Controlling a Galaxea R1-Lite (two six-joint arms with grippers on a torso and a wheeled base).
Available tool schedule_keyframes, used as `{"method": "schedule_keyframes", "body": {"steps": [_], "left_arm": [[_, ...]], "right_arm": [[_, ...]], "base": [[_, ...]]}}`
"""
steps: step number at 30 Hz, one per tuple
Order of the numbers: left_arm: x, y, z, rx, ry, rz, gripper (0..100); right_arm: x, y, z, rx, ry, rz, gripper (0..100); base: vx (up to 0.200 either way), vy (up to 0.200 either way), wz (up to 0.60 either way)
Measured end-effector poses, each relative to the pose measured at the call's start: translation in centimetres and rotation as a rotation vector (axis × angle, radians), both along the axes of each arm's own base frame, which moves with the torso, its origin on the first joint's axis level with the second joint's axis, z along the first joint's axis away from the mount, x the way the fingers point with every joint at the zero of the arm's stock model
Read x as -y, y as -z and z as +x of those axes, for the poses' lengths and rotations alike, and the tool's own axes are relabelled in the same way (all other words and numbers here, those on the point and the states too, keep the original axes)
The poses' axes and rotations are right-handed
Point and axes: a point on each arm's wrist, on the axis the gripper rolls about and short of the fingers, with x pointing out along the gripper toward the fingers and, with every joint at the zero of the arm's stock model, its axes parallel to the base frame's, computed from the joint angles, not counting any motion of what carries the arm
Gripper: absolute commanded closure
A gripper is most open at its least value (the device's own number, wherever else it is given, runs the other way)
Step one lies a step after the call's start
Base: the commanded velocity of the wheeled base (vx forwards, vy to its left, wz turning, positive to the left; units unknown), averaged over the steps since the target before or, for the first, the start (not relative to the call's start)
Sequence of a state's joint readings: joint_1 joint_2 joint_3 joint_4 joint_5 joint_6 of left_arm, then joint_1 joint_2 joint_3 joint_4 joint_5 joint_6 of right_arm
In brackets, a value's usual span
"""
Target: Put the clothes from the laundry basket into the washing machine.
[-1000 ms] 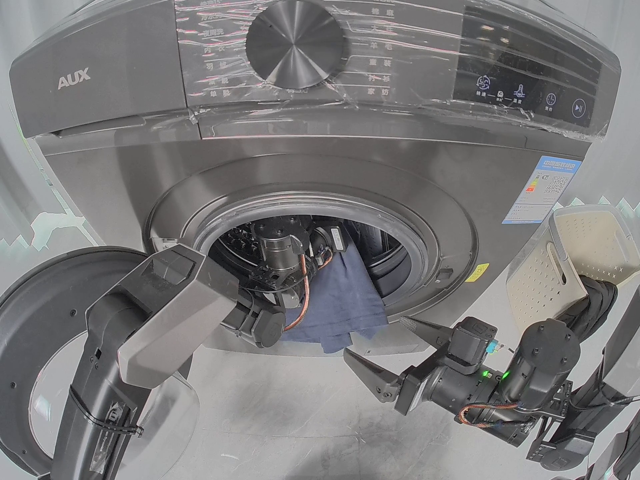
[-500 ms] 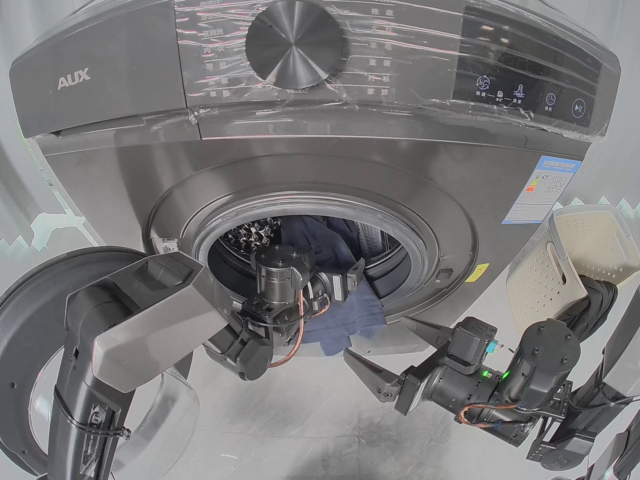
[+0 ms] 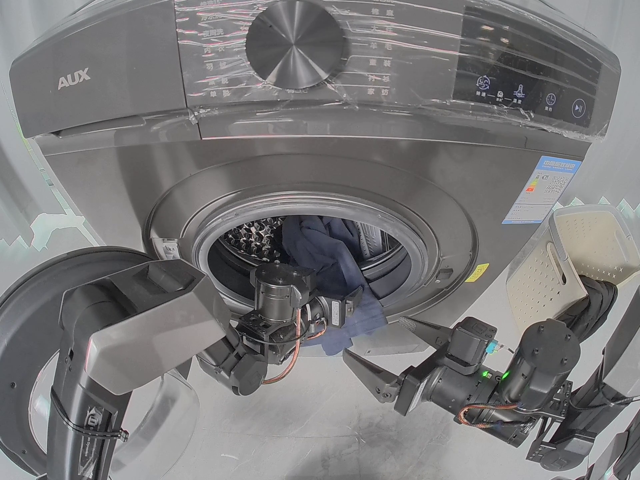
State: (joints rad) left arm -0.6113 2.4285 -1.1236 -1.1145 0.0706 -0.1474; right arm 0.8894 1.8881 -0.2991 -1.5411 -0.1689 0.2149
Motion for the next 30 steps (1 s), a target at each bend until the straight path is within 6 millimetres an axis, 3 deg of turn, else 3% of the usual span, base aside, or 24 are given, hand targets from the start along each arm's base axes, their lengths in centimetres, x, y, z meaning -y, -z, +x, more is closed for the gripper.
{"method": "schedule_keyframes", "body": {"steps": [11, 24, 29, 30], "left_arm": [[0.7, -0.1, 1.5, 0.041, -0.019, -0.037, 100], [0.9, -5.9, 5.6, 0.248, -0.148, -0.198, 100], [0.7, -6.5, 6.3, 0.273, -0.173, -0.226, 100], [0.7, -6.5, 6.4, 0.271, -0.173, -0.225, 0]], "right_arm": [[-0.1, 0.0, -0.2, 0.000, -0.007, 0.000, 0], [-0.2, 0.0, -0.2, 0.000, -0.009, 0.000, 0], [-0.2, 0.0, -0.2, 0.000, -0.010, 0.000, 0], [-0.2, 0.0, -0.2, 0.000, -0.010, 0.000, 0]], "base": [[0.000, 0.000, 0.00], [0.000, 0.000, 0.00], [0.000, 0.000, 0.00], [0.000, 0.000, 0.00]]}}
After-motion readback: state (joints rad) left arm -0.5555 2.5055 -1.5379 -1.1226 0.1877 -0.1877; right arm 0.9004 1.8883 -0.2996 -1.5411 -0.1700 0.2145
